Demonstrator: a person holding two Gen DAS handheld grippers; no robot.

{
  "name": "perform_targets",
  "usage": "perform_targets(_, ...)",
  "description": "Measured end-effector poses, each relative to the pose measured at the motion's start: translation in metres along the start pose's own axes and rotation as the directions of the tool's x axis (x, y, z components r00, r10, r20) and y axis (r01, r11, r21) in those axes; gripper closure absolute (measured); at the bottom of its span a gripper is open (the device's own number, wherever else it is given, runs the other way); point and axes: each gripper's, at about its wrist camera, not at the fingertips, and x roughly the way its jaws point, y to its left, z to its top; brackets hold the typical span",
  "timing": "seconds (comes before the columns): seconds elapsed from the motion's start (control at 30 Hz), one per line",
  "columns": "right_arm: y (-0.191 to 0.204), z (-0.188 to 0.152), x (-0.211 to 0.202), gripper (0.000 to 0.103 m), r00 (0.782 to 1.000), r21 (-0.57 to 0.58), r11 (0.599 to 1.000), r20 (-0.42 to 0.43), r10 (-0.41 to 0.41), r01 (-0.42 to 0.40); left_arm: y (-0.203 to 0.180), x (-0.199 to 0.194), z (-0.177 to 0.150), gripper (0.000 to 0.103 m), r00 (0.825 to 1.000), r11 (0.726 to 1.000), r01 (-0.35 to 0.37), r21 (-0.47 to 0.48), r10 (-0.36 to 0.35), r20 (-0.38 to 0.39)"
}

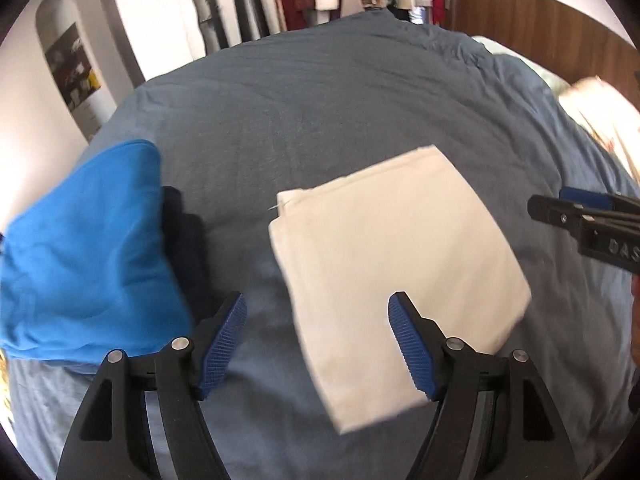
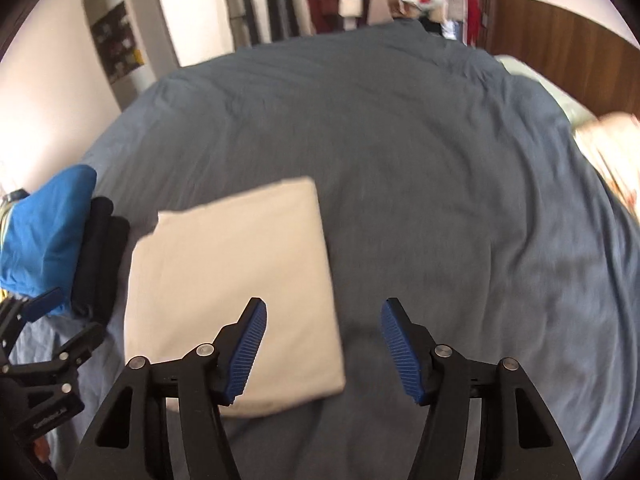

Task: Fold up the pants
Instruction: 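Close the left tool on the shorts' folded edge while the right tool grasps the opposite edge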

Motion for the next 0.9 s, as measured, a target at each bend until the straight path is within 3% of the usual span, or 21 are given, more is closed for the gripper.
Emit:
perform_targets(0.13,-0.007,0.018,0.016,0.042,0.999,-0.017,0.999,0.013,0.042,-0.042,-0.004,0.026,0.004,0.031,1.0,0.995,-0.003,-0.096,0.001,-0.015)
perform_targets(0.27,-0.009,0.019,0.033,0.042,0.998,-0.03,0.998,-0.003,0.064,-0.064,-0.001,0.044,0.002,0.031,0.999,0.991,-0.032,-0.127,0.027,-0.038)
perform_targets(0.53,-0.017,0.012,0.065,0.042,0.992,0.02,0.994,-0.056,0.113,-0.112,0.018,0.067,0.003,0.025,0.997,0.962,0.028,-0.271,-0.047,-0.065)
perform_targets(0.9,-0.026,0.005,0.101,0.047,0.976,0.131,0.976,-0.111,0.187,-0.172,0.022,0.099,0.003,0.022,0.987,0.952,0.091,-0.293,-0.125,-0.1)
